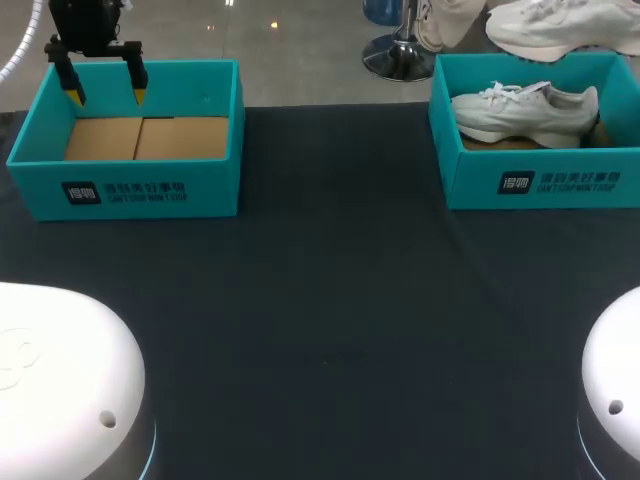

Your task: Take the shoe out of the shoebox, open the shoe tongue, remove and reinsert the insole, then place the shoe into the shoebox

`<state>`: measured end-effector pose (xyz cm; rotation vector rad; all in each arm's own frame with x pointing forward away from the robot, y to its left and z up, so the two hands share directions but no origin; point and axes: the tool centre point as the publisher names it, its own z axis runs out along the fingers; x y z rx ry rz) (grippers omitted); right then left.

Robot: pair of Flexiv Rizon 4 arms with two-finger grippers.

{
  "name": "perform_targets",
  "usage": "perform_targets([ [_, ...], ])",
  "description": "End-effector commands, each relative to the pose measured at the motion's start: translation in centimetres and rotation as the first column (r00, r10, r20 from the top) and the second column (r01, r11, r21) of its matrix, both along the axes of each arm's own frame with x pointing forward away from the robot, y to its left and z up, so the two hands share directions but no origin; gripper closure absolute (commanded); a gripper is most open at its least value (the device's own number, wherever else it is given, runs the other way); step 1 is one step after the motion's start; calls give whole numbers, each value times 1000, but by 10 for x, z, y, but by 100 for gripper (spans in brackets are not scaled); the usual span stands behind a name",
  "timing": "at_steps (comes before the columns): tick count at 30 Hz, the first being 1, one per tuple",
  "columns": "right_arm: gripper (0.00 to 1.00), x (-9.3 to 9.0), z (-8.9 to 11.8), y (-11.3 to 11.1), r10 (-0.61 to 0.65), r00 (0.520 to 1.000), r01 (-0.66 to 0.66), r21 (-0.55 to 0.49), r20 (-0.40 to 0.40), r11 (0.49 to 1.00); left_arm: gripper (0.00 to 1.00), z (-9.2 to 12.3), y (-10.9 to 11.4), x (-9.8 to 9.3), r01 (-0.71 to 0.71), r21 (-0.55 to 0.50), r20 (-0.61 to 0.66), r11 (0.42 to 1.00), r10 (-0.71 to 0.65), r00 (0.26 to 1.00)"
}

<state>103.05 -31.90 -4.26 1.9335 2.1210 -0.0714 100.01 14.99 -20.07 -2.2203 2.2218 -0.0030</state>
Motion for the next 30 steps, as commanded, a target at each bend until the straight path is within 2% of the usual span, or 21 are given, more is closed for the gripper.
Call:
perform_targets([
  [1,100,0,2,0,-2,1000,2,0,0,1000,0,0,0,0,0,1,-1,1000,0,1000],
  [6,100,0,2,0,-2,1000,2,0,0,1000,0,0,0,0,0,1,-1,1000,0,1000],
  [8,100,-13,3,9,-8,1000,8,-1,9,1000,0,0,0,0,0,1,-1,1000,0,1000],
  [14,100,-59,4,41,-9,1000,9,12,23,1000,0,0,0,0,0,1,-1,1000,0,1000],
  [17,100,-92,3,65,-7,999,6,20,32,1000,0,0,0,0,0,1,-1,1000,0,1000],
  [30,100,-208,-12,161,32,999,-33,56,25,998,0,0,0,0,0,1,-1,1000,0,1000],
])
